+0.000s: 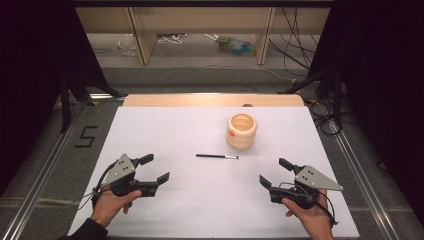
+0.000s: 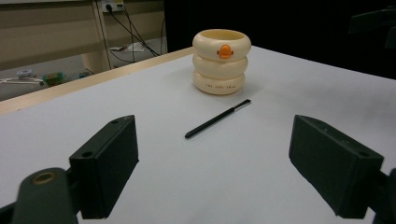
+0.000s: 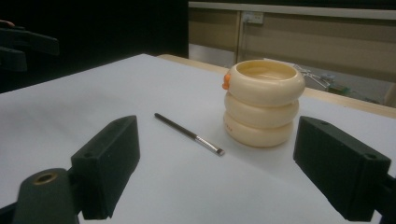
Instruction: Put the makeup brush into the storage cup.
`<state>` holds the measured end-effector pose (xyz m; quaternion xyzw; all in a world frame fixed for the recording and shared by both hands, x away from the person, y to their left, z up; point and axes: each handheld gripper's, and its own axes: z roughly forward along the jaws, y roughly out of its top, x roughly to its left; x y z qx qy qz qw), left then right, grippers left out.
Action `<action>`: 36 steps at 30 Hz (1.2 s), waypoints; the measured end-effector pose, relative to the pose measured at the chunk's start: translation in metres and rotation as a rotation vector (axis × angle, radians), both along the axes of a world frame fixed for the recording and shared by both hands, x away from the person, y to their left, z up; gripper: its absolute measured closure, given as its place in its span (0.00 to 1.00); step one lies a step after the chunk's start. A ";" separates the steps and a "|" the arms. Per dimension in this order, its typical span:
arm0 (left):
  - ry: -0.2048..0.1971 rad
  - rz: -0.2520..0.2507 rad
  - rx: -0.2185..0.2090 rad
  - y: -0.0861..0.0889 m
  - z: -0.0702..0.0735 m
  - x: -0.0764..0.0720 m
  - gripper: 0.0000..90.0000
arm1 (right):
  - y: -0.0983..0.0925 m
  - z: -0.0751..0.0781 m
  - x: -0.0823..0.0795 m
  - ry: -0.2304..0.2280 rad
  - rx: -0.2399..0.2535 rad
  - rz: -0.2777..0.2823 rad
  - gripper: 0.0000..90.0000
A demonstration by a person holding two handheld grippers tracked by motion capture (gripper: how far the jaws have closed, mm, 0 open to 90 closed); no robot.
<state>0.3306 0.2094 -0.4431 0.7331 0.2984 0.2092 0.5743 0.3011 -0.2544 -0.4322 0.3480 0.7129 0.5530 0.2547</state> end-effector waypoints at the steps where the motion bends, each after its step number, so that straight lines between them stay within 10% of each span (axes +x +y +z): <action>1: -0.005 -0.002 0.024 -0.004 0.001 0.002 0.17 | 0.000 0.000 0.000 0.003 -0.001 0.002 0.18; 36: 0.073 -0.152 0.278 -0.077 0.025 0.052 0.18 | 0.005 -0.001 -0.001 0.018 -0.012 0.043 0.18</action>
